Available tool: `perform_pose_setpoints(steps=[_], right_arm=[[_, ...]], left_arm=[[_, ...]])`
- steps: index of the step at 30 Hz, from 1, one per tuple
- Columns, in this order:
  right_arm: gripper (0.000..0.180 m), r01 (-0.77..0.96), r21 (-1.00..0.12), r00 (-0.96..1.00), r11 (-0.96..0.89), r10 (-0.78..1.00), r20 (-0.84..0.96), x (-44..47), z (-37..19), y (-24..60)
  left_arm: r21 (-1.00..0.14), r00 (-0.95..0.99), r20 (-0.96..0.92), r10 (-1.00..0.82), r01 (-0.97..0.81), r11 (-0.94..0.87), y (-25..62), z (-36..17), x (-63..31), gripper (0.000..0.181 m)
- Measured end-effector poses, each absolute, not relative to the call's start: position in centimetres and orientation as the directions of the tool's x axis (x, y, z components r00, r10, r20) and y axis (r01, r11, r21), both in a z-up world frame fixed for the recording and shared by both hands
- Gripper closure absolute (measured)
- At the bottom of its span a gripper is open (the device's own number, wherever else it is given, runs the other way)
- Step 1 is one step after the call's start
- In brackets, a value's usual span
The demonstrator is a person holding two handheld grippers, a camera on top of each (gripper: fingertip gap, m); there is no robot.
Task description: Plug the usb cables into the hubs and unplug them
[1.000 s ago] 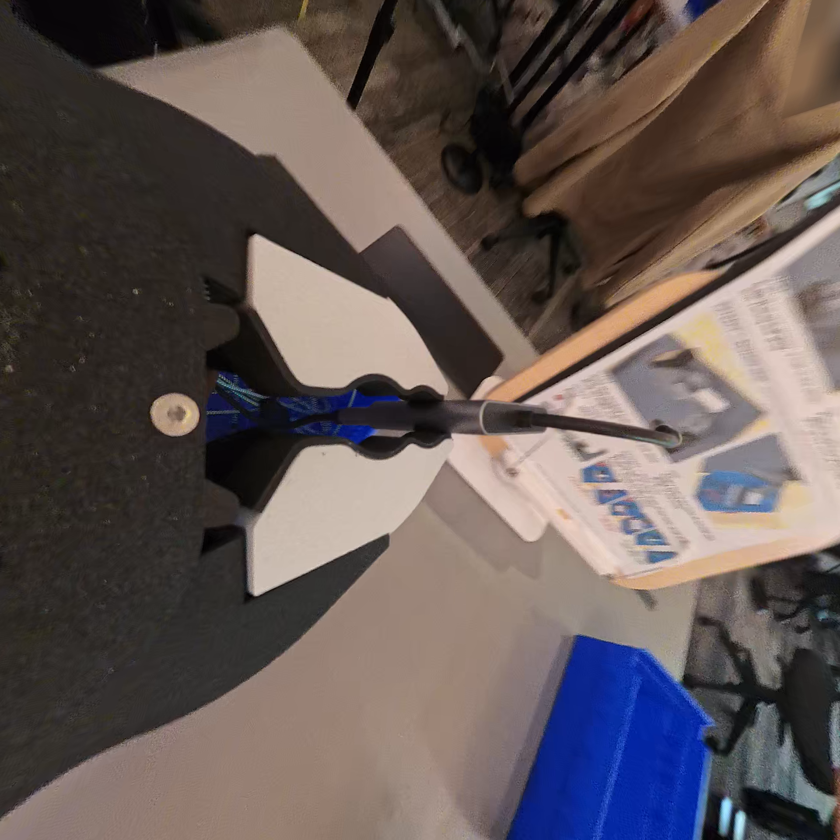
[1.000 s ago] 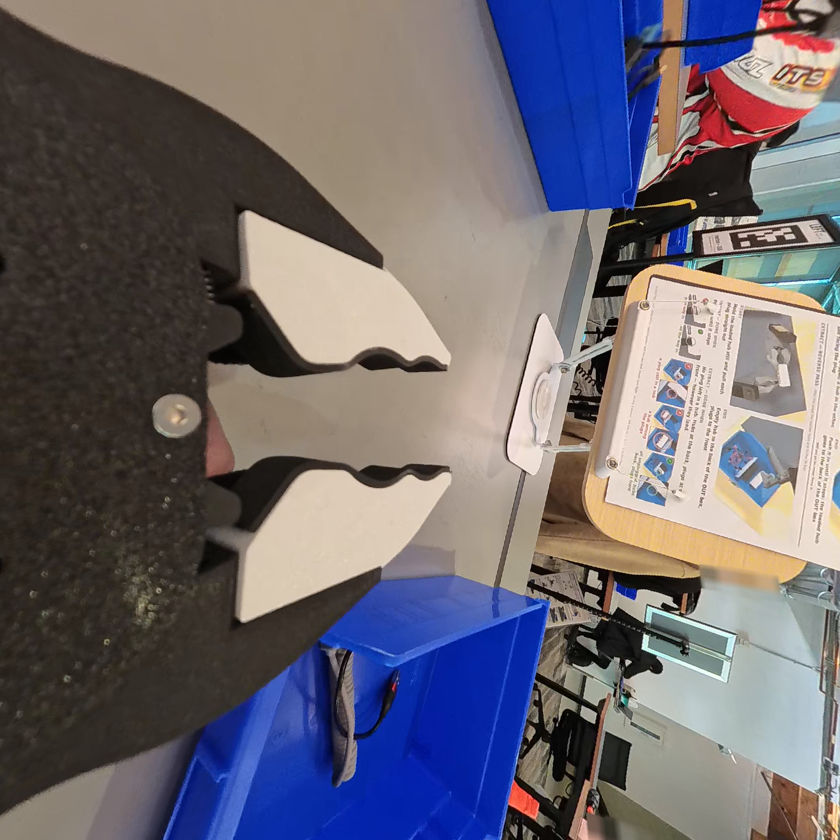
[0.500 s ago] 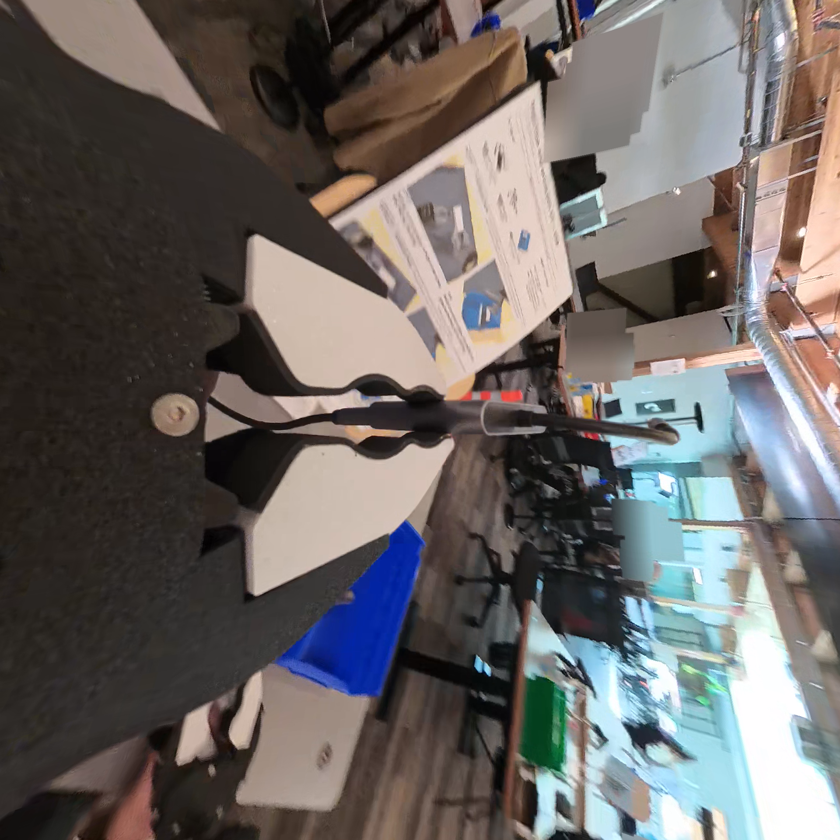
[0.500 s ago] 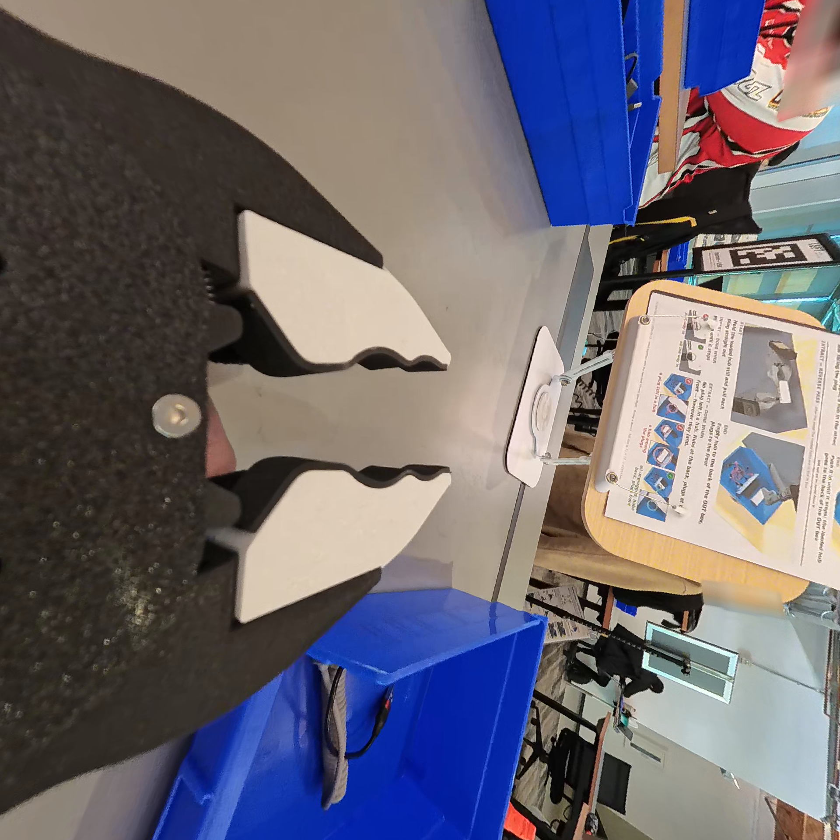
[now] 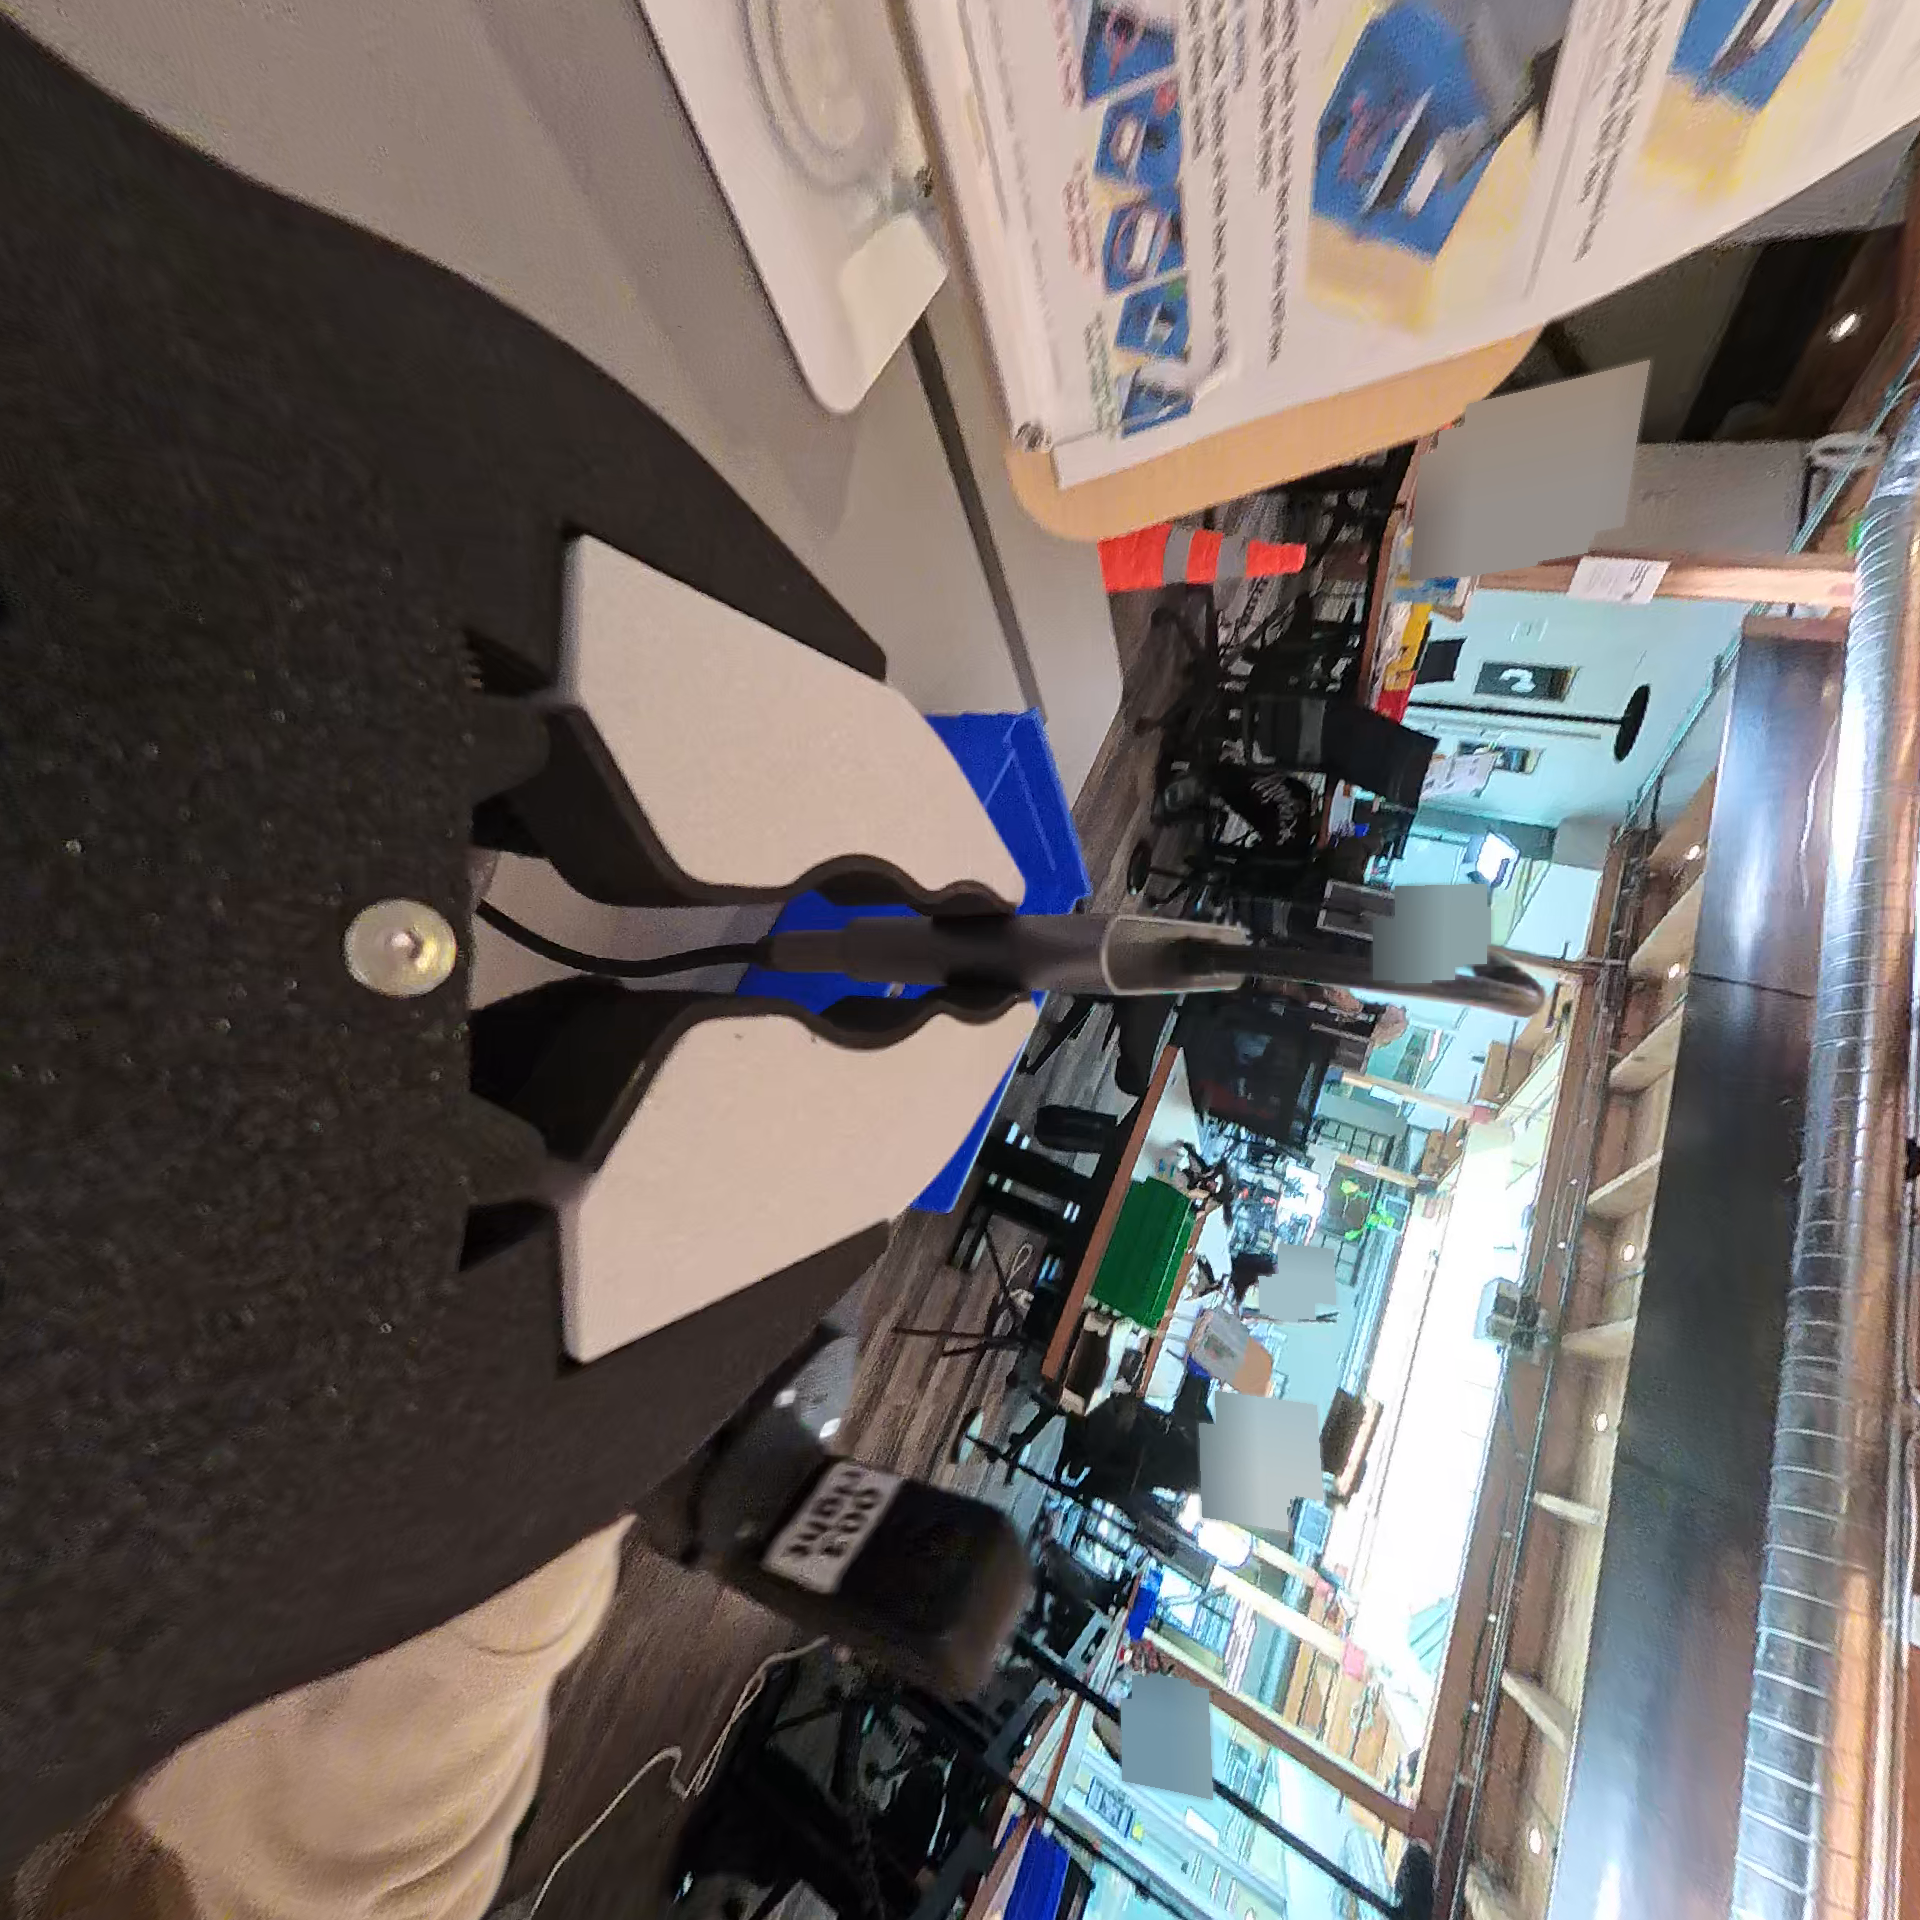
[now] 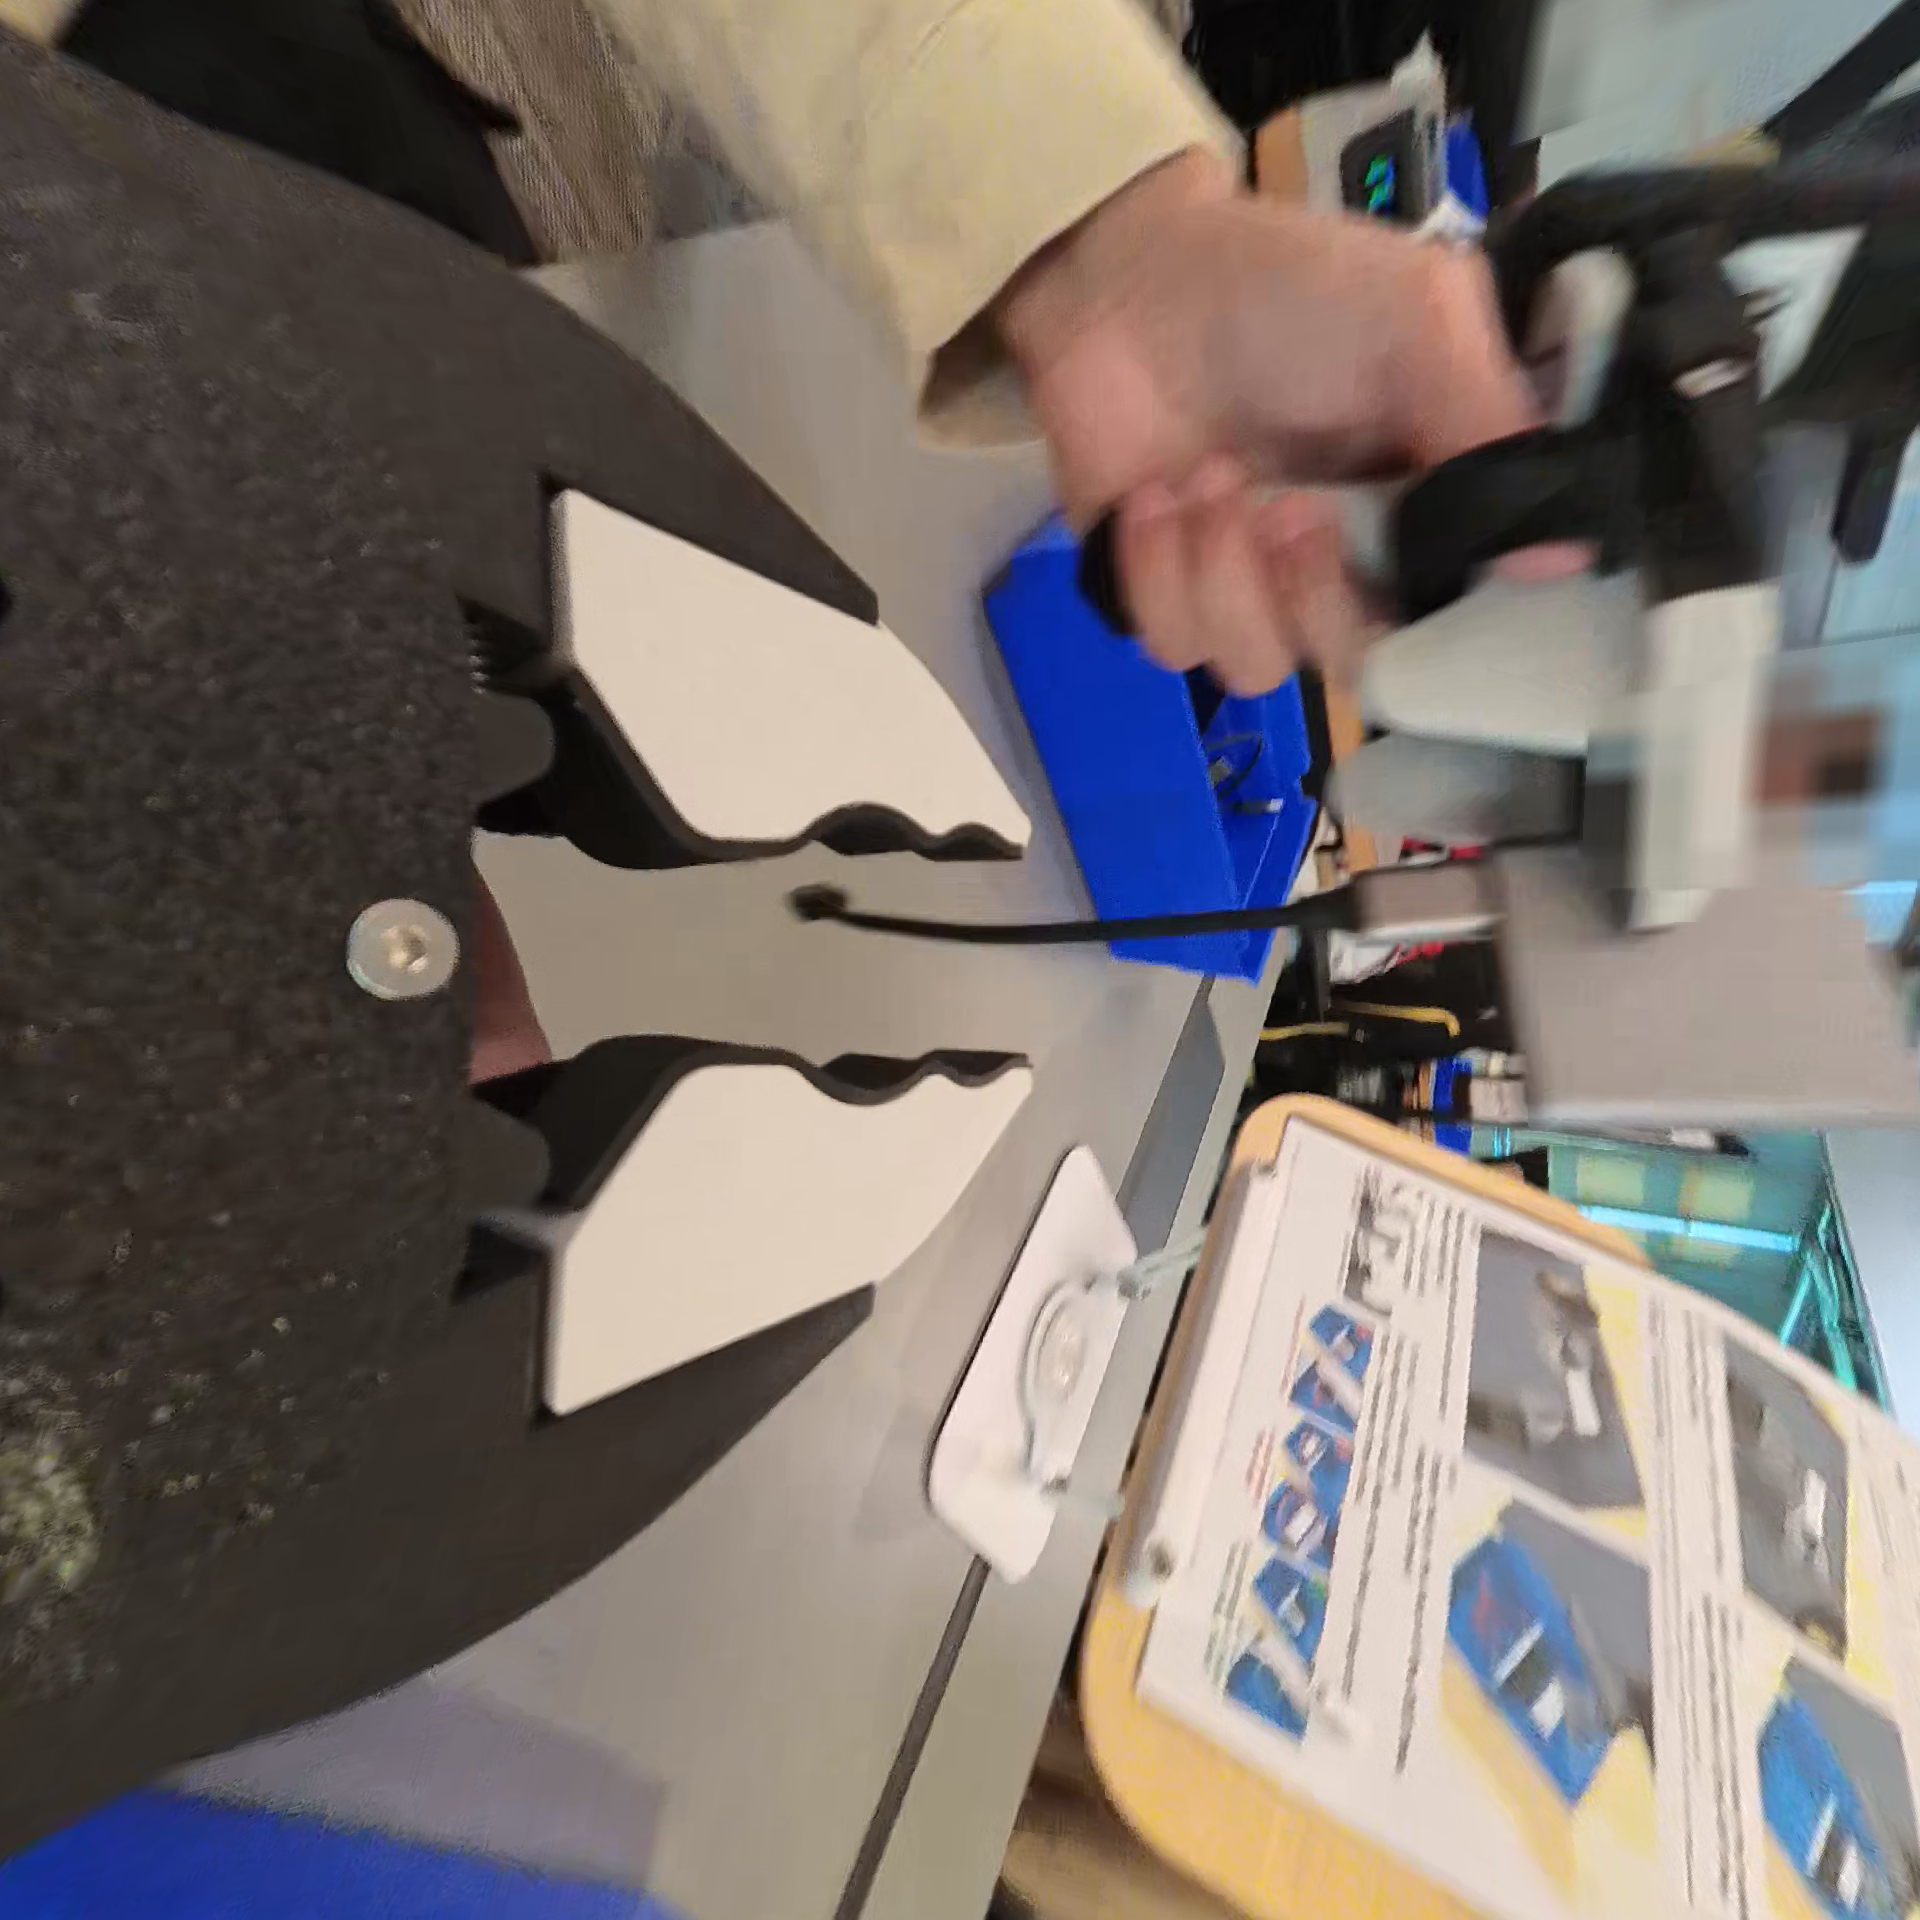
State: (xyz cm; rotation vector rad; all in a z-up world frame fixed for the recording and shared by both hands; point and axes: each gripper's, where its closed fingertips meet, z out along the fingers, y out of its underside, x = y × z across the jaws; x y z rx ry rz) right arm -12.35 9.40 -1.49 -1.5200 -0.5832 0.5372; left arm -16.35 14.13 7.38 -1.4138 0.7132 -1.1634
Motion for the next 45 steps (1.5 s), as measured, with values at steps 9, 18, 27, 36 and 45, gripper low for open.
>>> perform_pose_setpoints(steps=[9, 18, 27, 36, 45], right_arm=[[0.144, 0.153, -0.987, 0.775, -0.057, 0.627, 0.083, -14.3, -1.5, 14.0], [0.155, 0.119, -0.992, 0.847, 0.048, 0.516, 0.127, -15.3, -0.6, 15.5], [0.154, 0.144, -0.969, 0.881, 0.202, 0.420, 0.218, -15.7, -0.3, 15.2], [0.161, 0.155, -0.966, 0.898, 0.207, 0.379, 0.225, -15.5, -1.1, 15.3], [0.162, 0.144, -0.975, 0.907, 0.167, 0.371, 0.198, -15.9, -1.8, 15.6]], left_arm=[[-0.950, 0.329, 0.307, -0.893, 0.171, -0.263, 14.5, 3.6, -14.3, 0.169], [-0.911, 0.346, 0.406, -0.846, 0.225, -0.345, 15.4, 3.3, -14.3, 0.169], [-0.790, 0.266, 0.604, -0.752, 0.327, -0.519, 16.3, 3.1, -15.0, 0.169], [-0.778, 0.255, 0.622, -0.741, 0.304, -0.549, 16.4, 2.4, -14.9, 0.169], [-0.750, 0.257, 0.657, -0.709, 0.315, -0.581, 17.0, 1.7, -15.1, 0.170]])
